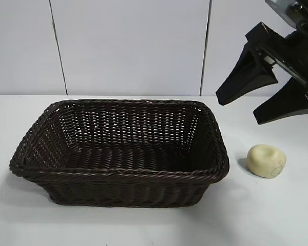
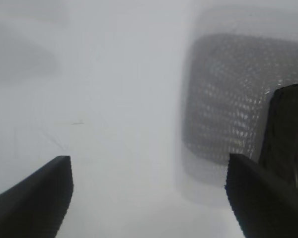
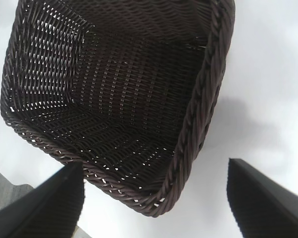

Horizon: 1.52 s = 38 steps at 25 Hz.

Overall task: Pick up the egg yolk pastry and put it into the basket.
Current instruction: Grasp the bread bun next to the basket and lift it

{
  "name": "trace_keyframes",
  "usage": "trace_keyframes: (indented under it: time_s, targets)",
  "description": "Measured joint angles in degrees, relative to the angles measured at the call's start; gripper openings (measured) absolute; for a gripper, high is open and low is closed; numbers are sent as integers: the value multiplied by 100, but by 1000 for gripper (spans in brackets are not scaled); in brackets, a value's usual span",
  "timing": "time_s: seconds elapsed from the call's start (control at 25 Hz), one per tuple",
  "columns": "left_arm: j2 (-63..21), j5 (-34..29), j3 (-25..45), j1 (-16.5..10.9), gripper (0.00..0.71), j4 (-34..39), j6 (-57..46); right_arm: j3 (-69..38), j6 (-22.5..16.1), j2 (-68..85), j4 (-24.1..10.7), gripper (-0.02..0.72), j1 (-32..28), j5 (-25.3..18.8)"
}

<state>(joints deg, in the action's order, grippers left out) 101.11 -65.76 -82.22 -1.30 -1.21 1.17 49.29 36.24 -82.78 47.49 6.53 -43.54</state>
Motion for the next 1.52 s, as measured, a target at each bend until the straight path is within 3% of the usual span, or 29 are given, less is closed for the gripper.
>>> trace_keyframes:
  time_s: [0.32, 0.56, 1.08, 1.52]
  targets:
    - [-277, -300, 25, 0, 606, 292, 129, 0, 0, 0, -5, 570, 0, -7]
    - [-981, -336, 547, 0, 606, 292, 178, 0, 0, 0, -5, 570, 0, -7]
    - [-3938, -267, 2813, 0, 605, 171, 190, 0, 0, 0, -5, 570, 0, -7]
    - [-6363, 268, 5023, 0, 606, -140, 190, 0, -39, 0, -5, 570, 0, -2]
